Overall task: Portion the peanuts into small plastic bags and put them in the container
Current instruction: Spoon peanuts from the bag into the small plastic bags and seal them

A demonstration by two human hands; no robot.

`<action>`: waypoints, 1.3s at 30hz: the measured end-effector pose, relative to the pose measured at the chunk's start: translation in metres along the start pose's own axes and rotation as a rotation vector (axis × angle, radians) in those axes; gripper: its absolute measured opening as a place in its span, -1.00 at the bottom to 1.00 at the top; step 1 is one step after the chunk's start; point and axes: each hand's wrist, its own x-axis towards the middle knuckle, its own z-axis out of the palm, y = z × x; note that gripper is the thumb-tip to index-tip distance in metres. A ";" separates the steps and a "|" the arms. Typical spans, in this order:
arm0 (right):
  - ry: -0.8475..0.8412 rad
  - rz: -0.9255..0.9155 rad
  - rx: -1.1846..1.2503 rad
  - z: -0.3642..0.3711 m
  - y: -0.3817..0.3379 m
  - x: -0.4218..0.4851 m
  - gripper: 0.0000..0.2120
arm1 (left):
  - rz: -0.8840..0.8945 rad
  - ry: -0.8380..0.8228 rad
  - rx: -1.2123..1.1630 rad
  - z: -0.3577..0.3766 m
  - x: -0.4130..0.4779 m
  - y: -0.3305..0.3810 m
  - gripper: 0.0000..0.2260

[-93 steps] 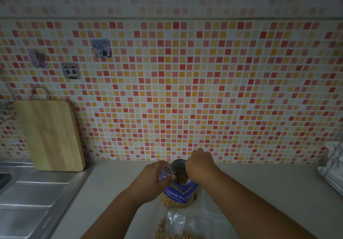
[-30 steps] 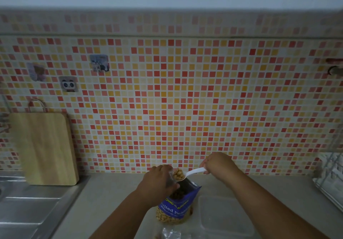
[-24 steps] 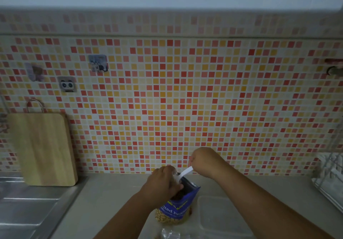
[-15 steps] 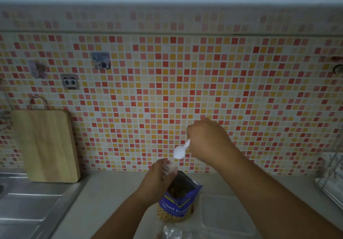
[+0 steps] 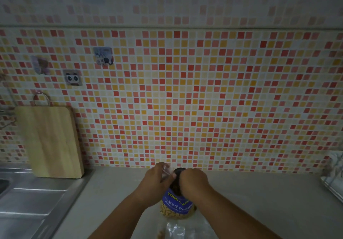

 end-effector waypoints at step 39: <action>-0.076 0.080 -0.080 -0.045 0.095 -0.013 -0.56 | 0.065 -0.082 0.235 -0.010 -0.004 0.008 -0.59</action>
